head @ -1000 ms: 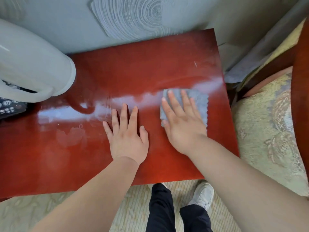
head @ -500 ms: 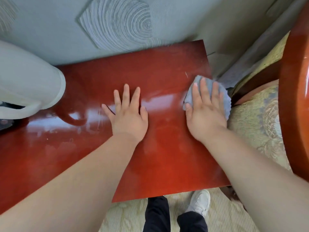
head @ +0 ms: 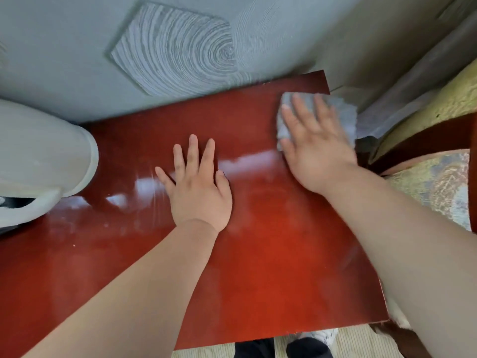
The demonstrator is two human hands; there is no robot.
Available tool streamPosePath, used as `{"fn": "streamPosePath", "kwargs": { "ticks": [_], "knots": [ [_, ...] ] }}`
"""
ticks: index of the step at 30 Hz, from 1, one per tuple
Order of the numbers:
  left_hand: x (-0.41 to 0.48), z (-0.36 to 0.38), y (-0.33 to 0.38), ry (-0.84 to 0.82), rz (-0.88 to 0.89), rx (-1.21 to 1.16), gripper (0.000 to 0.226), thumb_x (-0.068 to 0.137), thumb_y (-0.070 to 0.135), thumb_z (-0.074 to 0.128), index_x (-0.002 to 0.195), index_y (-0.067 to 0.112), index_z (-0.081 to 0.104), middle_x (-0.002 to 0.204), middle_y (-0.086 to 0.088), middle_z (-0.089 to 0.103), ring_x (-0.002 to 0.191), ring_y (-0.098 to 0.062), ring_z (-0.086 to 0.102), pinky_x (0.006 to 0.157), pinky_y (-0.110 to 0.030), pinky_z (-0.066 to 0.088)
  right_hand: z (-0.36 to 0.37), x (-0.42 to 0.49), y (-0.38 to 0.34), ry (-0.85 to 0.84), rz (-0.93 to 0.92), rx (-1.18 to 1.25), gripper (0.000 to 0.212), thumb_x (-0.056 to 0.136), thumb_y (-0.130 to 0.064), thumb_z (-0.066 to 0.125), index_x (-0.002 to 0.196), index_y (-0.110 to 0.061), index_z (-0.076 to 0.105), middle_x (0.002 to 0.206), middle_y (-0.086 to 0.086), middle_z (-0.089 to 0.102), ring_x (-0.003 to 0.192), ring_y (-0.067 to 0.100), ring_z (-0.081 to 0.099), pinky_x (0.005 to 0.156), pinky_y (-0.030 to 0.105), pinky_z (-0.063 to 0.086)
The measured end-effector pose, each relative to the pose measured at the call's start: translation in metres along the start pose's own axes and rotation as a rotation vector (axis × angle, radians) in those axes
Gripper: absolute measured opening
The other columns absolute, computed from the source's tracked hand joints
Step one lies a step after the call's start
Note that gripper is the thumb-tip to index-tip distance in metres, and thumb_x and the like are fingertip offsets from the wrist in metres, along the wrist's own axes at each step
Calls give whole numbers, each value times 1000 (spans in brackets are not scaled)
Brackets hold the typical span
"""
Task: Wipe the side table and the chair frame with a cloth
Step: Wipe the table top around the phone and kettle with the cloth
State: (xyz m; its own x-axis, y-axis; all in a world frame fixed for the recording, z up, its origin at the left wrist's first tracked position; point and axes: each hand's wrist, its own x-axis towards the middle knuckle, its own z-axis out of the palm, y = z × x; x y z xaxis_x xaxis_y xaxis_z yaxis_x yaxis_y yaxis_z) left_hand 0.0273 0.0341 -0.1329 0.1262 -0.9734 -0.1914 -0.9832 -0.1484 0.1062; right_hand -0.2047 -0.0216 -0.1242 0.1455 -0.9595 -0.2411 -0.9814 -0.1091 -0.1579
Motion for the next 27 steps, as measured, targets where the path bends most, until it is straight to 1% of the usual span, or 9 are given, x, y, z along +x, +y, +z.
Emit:
{"fn": "streamPosePath", "kwargs": {
  "ticks": [2, 5, 11, 14, 16, 20, 23, 25, 27],
  "knots": [
    [0, -1, 1, -2, 2, 14, 67, 98, 46, 23, 165, 38, 16, 176, 5, 8, 162, -29, 3, 125, -69, 4, -3, -2, 7, 22, 113, 31, 65, 105, -45, 22, 165, -21, 14, 174, 1, 3, 158, 35, -4, 128, 49, -3],
    [-1, -1, 0, 2, 5, 16, 68, 98, 48, 26, 165, 37, 17, 176, 4, 9, 162, -30, 4, 125, -69, 3, 2, -17, -21, -3, 196, 59, 66, 106, -43, 23, 165, -19, 7, 173, 1, -5, 158, 36, -11, 126, 49, -10],
    [0, 0, 1, 5, 8, 34, 68, 99, 48, 23, 165, 36, 16, 176, 4, 7, 163, -28, 0, 125, -69, 4, 6, -6, -63, -82, -228, 39, 63, 105, -48, 24, 164, -30, 12, 173, -5, -1, 159, 29, -11, 127, 46, -10],
    [0, 0, 2, 10, 5, 30, 68, 99, 48, 24, 165, 36, 16, 176, 5, 6, 163, -28, 0, 126, -68, 3, -3, 37, -58, -99, -310, -19, 64, 104, -53, 22, 164, -36, 7, 173, -10, -3, 158, 26, -14, 127, 44, -12],
    [1, 0, 2, 11, 2, 23, 68, 98, 48, 25, 165, 37, 16, 176, 5, 7, 163, -28, 0, 126, -67, 2, -10, 59, -45, -62, -214, -23, 64, 105, -53, 23, 164, -35, 8, 173, -9, -1, 158, 27, -12, 127, 44, -11],
    [1, 0, 1, 0, -5, 22, 68, 98, 48, 25, 165, 38, 16, 176, 6, 7, 163, -28, 0, 126, -66, 1, -13, 63, -2, 41, 74, 54, 64, 105, -47, 29, 163, -23, 17, 172, 2, 13, 157, 39, 3, 127, 53, 0],
    [0, 1, 0, 2, -3, 35, 68, 98, 48, 24, 165, 38, 16, 176, 6, 7, 163, -28, 1, 126, -67, 2, -8, 39, 17, 56, 232, 90, 65, 106, -43, 31, 164, -17, 14, 172, 10, 8, 155, 46, 7, 126, 56, 6],
    [1, 1, 0, 5, -3, 36, 69, 98, 48, 24, 165, 37, 16, 176, 6, 8, 163, -28, 1, 126, -67, 2, -6, 24, 8, 29, 310, 84, 67, 107, -42, 28, 164, -14, 9, 172, 13, 1, 155, 45, 1, 127, 55, 5],
    [1, 1, 0, 5, -2, 31, 68, 98, 48, 25, 165, 37, 16, 176, 6, 8, 163, -28, 2, 126, -67, 3, -5, 15, -10, -23, 271, 47, 68, 106, -43, 24, 164, -15, 4, 173, 9, -6, 156, 41, -7, 127, 52, -2]
  ]
}}
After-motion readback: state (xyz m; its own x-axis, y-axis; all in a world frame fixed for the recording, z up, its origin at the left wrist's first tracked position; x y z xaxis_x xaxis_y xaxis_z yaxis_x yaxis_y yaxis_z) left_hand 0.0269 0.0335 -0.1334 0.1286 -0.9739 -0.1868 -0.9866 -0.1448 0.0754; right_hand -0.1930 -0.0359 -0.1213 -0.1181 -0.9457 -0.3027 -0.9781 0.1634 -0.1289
